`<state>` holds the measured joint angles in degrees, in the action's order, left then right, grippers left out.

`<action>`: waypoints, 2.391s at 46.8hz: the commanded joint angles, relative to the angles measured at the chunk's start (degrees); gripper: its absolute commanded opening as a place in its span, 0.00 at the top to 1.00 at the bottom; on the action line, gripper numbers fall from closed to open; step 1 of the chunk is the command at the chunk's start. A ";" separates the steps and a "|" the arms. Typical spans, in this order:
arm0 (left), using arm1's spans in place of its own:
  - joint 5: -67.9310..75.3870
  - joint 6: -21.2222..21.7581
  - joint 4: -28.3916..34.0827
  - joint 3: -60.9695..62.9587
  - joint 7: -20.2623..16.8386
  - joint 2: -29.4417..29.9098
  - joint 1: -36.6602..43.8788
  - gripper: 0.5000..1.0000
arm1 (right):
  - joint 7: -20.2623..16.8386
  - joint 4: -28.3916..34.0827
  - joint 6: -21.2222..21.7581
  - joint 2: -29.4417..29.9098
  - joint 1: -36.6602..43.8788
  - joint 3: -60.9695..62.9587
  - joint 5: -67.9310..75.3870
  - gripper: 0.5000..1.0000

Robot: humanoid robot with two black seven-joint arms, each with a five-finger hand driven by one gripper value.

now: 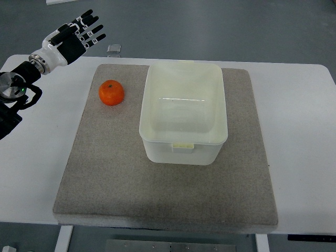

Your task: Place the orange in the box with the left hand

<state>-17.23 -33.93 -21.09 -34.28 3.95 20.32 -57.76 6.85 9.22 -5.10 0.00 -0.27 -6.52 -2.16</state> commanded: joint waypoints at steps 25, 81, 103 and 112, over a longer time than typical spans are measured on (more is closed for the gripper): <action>15.27 -0.26 -0.71 0.00 -0.61 1.21 -0.43 0.02 | 0.00 0.01 0.00 0.00 0.00 0.01 0.05 0.14; 104.50 7.73 -21.45 1.22 -19.42 9.83 -1.75 0.03 | 0.00 0.01 0.00 0.00 0.00 0.01 -0.04 0.14; 106.61 18.72 -20.57 13.01 -19.33 6.13 -1.92 0.03 | 0.00 0.01 0.00 0.00 0.00 0.01 0.05 0.14; 106.70 18.72 -20.48 14.32 -19.42 5.52 -2.01 0.13 | 0.00 0.01 0.00 0.00 0.00 0.01 -0.04 0.14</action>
<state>89.38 -15.20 -41.56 -20.48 -15.42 25.96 -59.72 6.85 9.23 -5.10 0.00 -0.27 -6.50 -2.14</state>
